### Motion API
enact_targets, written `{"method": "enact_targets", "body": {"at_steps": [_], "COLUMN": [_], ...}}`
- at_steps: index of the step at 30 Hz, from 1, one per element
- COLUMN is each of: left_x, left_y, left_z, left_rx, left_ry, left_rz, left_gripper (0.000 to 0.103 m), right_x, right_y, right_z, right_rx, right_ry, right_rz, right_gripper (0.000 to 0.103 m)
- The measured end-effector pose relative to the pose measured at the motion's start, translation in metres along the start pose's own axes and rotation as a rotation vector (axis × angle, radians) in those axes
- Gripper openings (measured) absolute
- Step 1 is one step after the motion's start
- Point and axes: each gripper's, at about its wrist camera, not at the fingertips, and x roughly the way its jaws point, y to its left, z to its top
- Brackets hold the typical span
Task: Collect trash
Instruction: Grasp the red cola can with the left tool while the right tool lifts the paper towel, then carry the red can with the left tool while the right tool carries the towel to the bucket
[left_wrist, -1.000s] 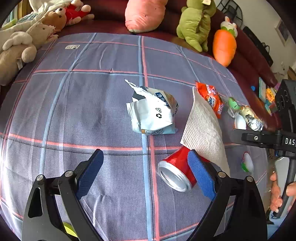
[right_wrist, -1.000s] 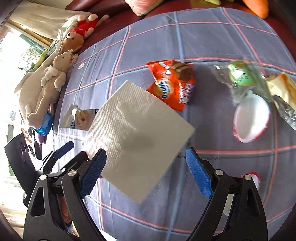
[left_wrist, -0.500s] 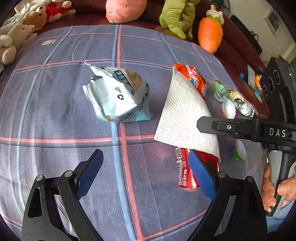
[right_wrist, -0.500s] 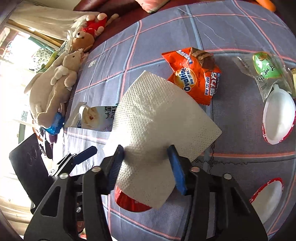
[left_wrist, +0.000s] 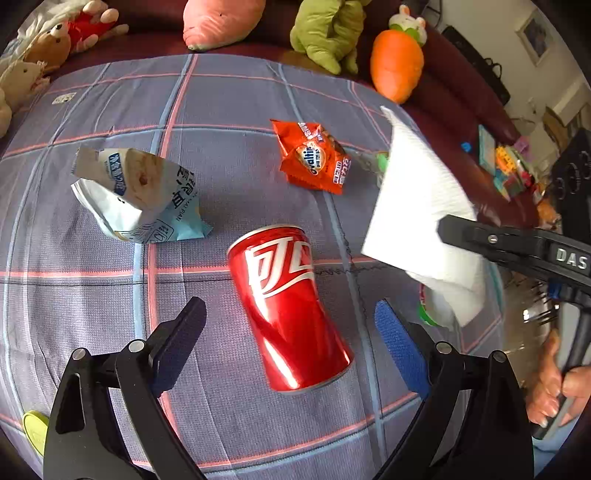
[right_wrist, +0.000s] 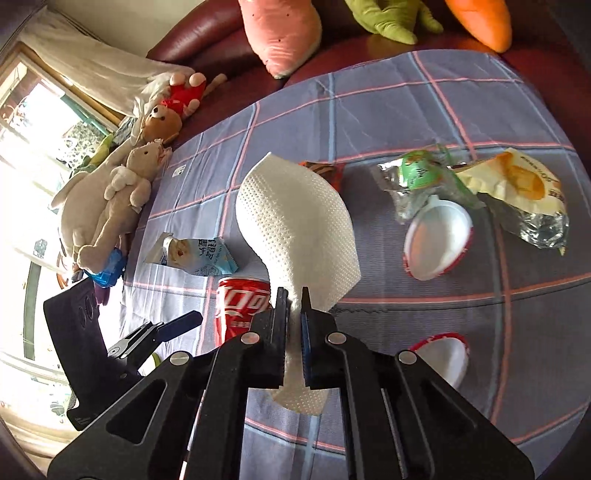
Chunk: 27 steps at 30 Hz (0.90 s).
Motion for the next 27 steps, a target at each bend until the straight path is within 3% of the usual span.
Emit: {"method": "enact_targets", "body": {"at_steps": [2, 7, 8, 9, 10, 15, 22, 27], "left_x": [0.014, 0.031, 0.030, 0.030, 0.029, 0.022, -0.004, -0.001], "left_y": [-0.002, 0.012, 0.012, 0.009, 0.007, -0.018, -0.074, -0.130], "left_z": [0.000, -0.007, -0.007, -0.007, -0.007, -0.007, 0.004, 0.015], "left_rx": [-0.018, -0.113, -0.116, -0.111, -0.105, -0.067, 0.007, 0.080], "left_ry": [0.032, 0.058, 0.046, 0.042, 0.043, 0.019, -0.053, -0.066], "left_rz": [0.069, 0.101, 0.117, 0.130, 0.143, 0.203, 0.176, 0.140], "left_gripper": [0.093, 0.090, 0.085, 0.063, 0.051, 0.051, 0.051, 0.051], "right_x": [-0.008, -0.030, -0.034, -0.037, -0.041, -0.059, -0.092, -0.124], "right_y": [-0.008, -0.028, -0.032, -0.036, -0.041, -0.062, -0.097, -0.132], "right_z": [-0.004, -0.013, -0.014, -0.015, -0.016, -0.023, -0.030, -0.040], "right_rx": [0.011, 0.022, 0.028, 0.035, 0.044, 0.072, 0.127, 0.182], "right_ry": [-0.008, -0.037, -0.043, -0.049, -0.055, -0.079, -0.133, -0.196], "right_rz": [-0.010, -0.031, -0.031, -0.029, -0.024, -0.007, 0.005, 0.002], "right_gripper": [0.007, 0.007, 0.007, 0.007, 0.007, 0.007, 0.007, 0.007]}}
